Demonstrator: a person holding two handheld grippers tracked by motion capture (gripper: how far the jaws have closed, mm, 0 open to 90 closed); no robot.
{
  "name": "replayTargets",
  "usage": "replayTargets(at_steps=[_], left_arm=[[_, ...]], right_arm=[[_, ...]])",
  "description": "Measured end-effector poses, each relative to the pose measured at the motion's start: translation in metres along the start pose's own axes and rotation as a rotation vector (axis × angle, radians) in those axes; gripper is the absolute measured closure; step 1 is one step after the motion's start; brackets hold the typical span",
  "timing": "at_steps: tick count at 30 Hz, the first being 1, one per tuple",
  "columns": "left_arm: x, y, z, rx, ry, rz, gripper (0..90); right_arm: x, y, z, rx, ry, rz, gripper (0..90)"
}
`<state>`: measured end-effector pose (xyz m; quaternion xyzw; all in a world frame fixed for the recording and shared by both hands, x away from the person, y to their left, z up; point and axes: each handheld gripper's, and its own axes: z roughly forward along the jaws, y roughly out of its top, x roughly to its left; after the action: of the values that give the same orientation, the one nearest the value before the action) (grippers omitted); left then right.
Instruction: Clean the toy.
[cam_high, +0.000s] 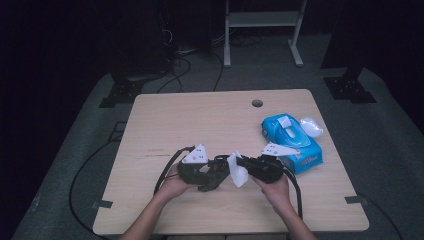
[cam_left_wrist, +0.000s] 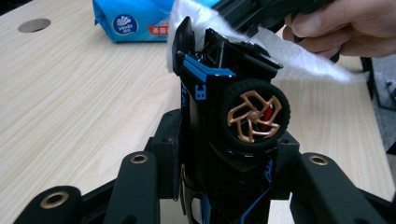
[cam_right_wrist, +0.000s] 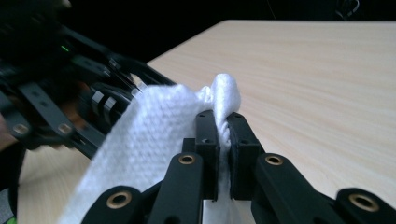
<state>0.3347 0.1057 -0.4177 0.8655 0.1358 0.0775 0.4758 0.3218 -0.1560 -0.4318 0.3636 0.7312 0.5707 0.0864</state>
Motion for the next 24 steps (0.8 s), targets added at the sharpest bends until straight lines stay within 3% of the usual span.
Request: replayTargets(at_steps=[6,11,18,24], left_arm=[[0.001,0.001,-0.001,-0.009,-0.003,-0.004,57.4],[0.002,0.001,-0.001,-0.006,-0.006,-0.010,57.3],[0.001,0.001,0.000,-0.006,-0.005,-0.007,57.3],[0.002,0.000,0.001,0.005,-0.006,-0.009,57.3]], right_arm=[[0.005,0.008,-0.003,-0.034,0.024,-0.015,83.9],[-0.001,-0.001,0.000,0.004,0.002,0.000,83.9],[0.011,0.013,-0.005,-0.036,0.017,-0.049,83.9],[0.004,0.001,0.000,0.002,0.003,-0.027,83.8]])
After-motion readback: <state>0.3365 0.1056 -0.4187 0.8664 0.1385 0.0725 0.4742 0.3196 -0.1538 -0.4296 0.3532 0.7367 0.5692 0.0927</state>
